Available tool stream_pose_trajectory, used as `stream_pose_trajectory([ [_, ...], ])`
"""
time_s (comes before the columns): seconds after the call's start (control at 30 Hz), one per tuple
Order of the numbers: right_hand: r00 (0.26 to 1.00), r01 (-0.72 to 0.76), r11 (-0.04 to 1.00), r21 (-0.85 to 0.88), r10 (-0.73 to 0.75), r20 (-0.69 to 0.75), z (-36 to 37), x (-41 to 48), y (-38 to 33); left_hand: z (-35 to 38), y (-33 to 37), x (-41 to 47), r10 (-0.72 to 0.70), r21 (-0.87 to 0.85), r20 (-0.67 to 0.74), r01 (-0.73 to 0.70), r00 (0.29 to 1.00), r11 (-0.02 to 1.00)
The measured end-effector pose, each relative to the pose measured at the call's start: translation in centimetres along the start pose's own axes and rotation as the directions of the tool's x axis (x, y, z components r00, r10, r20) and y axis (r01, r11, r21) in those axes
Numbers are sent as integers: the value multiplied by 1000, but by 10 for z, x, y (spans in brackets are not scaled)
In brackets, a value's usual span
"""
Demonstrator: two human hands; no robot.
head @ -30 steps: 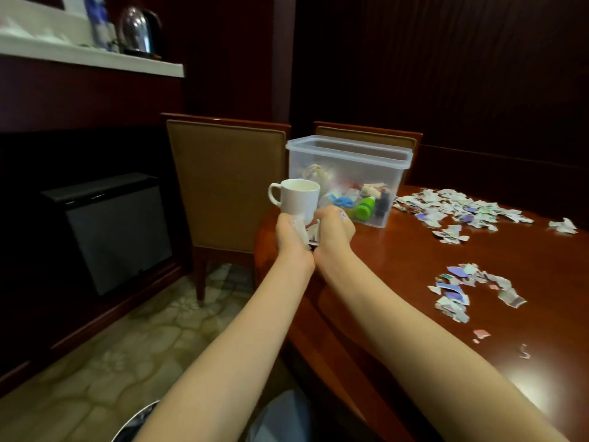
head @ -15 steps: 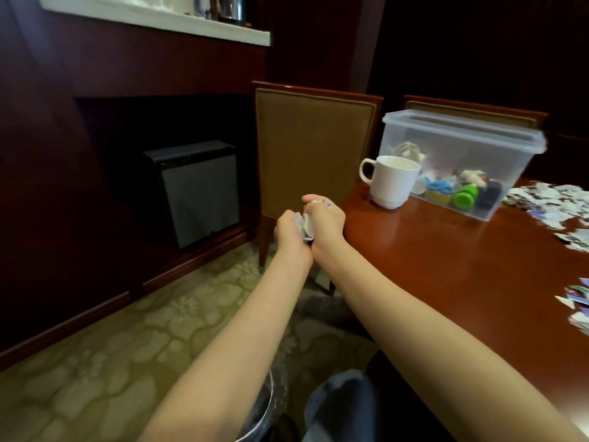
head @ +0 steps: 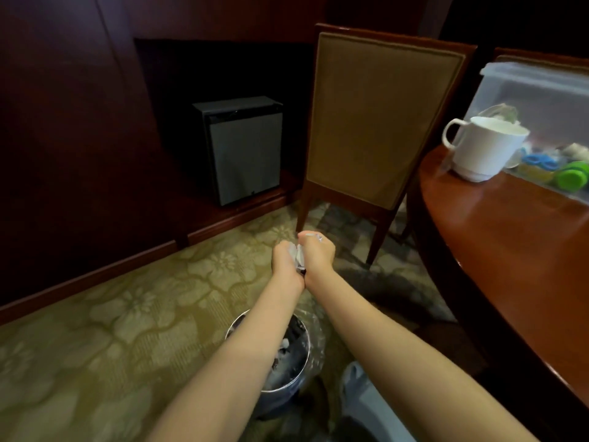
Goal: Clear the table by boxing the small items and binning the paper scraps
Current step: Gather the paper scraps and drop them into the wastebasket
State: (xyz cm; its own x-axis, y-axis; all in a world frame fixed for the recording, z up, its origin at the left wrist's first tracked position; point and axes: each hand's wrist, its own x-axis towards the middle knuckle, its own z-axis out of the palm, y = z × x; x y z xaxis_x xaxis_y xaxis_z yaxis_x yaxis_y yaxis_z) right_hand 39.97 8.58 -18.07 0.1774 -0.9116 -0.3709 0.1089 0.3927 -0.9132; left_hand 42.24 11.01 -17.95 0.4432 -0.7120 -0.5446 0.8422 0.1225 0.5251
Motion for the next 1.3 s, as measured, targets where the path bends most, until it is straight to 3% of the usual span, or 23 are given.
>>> stream_pose_trajectory([
  [0.33, 972, -233, 951, -202, 235, -12, 5, 14, 96, -76, -19, 33, -95, 11, -247, 101, 964, 995],
  [0.5, 952, -306, 912, -272, 302, -57, 6, 24, 132, -107, -30, 46, -118, 23, -231, 126, 966, 992],
  [0.77, 887, -462, 876, -137, 455, -78, 3, 28, 153, -135, -43, 69, -151, -61, -316, 139, 937, 988],
  [1.1, 823, -567, 816, -109, 562, -76, -5, 33, 174, -156, -59, 85, -220, -160, -445, 165, 868, 973],
  [1.3, 775, -628, 763, -152, 631, -32, -10, 43, 179, -159, -60, 88, -255, -120, -513, 226, 819, 967],
])
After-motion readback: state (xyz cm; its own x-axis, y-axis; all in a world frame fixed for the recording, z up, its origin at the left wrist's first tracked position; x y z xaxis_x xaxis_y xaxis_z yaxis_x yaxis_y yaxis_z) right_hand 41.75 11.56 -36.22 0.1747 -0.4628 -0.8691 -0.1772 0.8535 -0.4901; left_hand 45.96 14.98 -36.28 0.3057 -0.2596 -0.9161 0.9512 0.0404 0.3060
